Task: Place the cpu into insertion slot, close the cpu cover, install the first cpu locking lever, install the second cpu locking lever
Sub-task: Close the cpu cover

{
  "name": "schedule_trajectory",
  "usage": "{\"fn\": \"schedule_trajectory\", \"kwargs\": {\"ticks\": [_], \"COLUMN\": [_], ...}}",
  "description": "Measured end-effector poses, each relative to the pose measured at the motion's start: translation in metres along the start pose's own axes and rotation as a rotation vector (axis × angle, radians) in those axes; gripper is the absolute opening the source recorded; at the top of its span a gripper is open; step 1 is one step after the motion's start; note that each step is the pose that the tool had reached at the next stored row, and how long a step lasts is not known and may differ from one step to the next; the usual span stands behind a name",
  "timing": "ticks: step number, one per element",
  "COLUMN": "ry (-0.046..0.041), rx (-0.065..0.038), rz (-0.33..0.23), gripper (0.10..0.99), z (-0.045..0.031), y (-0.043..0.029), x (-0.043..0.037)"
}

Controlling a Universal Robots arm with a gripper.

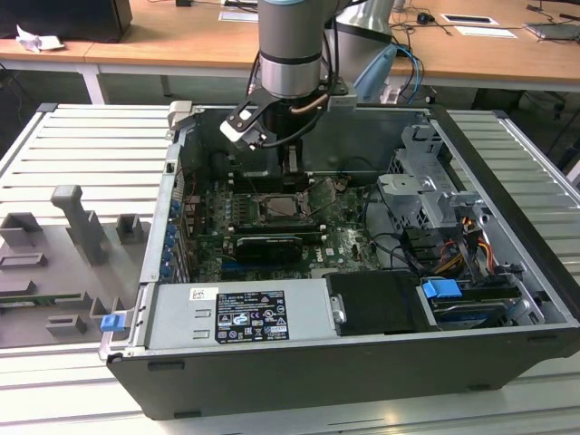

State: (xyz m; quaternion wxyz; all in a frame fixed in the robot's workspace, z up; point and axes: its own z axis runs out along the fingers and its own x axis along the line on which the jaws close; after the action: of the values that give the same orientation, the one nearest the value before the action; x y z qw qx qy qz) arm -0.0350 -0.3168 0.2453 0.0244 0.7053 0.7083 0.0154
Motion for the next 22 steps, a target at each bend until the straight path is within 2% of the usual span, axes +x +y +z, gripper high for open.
{"fn": "schedule_trajectory", "kwargs": {"ticks": [6, 9, 12, 19, 22], "ry": [0.0003, 0.0003, 0.0004, 0.0008, 0.0008], "rx": [0.000, 0.000, 0.002, 0.002, 0.002], "rz": [0.000, 0.000, 0.000, 0.000, 0.000], "gripper": [0.106, 0.106, 0.106, 0.106, 0.106], "z": [-0.0095, -0.0230, -0.0309, -0.0301, -0.0295], "y": [0.0005, 0.0013, 0.0017, 0.0152, 0.0266], "x": [-0.0001, -0.0003, -0.0004, -0.0004, -0.0005]}}
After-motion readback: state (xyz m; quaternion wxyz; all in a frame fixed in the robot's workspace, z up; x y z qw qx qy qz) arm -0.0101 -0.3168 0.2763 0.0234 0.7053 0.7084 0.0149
